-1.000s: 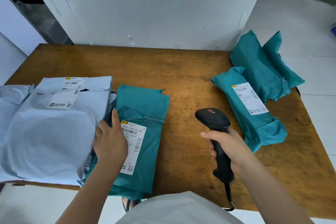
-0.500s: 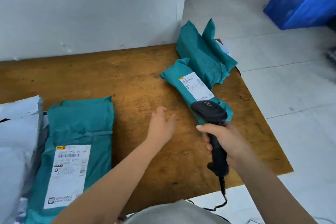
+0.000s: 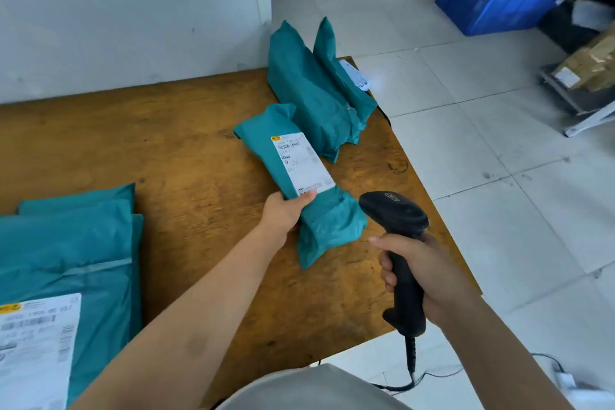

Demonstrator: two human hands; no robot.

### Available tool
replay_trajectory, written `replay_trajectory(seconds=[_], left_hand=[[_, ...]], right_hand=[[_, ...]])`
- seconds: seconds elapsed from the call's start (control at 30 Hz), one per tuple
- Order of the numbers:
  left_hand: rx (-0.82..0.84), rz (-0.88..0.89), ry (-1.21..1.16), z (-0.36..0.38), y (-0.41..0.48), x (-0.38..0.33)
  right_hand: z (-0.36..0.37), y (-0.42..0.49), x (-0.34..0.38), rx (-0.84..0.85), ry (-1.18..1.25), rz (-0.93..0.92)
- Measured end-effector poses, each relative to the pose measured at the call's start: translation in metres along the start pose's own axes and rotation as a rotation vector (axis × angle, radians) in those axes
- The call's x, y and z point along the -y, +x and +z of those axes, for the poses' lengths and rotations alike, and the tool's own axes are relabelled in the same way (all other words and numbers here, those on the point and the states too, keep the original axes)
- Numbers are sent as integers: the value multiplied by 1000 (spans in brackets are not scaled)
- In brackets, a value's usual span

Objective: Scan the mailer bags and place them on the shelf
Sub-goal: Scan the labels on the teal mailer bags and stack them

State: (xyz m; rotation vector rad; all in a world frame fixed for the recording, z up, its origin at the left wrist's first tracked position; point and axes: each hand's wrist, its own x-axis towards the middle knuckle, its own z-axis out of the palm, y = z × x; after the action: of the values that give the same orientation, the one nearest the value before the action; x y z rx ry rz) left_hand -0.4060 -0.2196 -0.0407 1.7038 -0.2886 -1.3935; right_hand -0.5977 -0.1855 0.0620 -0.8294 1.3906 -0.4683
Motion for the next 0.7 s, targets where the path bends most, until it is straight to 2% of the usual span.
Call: replay_trajectory(seconds=[0.1, 0.27, 0.43, 0.7], left_hand=[[-26, 50, 50, -42, -30, 20], [-51, -33, 114, -117, -61, 51], [-150, 13, 137, -155, -73, 65], [-150, 20, 164, -165, -81, 69]], right_hand=[[22, 3, 2, 76, -35, -4], [73, 6, 0, 232, -113, 11], [120, 2, -11, 392, -165, 54], [150, -5, -18, 388, -140, 77]])
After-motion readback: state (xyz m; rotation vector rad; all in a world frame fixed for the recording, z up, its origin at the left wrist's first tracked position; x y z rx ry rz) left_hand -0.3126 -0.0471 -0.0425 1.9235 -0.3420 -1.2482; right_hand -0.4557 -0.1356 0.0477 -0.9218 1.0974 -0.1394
